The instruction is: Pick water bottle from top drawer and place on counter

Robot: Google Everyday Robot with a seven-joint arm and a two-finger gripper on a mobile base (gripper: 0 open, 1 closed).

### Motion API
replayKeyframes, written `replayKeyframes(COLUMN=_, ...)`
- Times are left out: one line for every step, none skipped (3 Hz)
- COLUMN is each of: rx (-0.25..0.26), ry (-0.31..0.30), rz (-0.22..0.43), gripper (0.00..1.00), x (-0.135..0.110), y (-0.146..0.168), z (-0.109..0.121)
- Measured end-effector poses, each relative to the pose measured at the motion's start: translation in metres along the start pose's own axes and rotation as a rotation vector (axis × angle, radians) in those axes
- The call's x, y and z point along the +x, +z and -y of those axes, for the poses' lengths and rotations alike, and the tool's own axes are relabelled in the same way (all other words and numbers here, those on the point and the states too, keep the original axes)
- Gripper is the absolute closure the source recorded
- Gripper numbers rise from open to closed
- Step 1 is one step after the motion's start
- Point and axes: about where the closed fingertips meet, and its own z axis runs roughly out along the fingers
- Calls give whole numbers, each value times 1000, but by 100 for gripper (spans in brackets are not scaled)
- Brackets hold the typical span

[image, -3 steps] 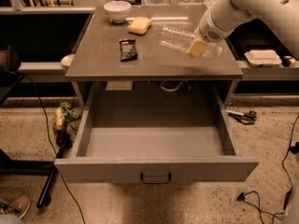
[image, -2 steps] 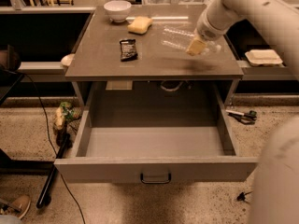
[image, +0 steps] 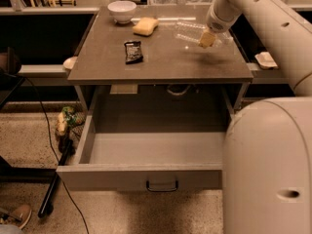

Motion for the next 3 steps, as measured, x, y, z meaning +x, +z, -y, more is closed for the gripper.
replayKeyframes(rx=-4, ry=11, rz=-5, gripper=82, x=2, y=13, z=11)
replayKeyframes(rx=-16, ry=22, rz=-3, gripper=59, x=4, y=23, z=16)
replayKeyframes(rx=-30, ry=28, rz=2, gripper=34, x=6, y=29, z=17)
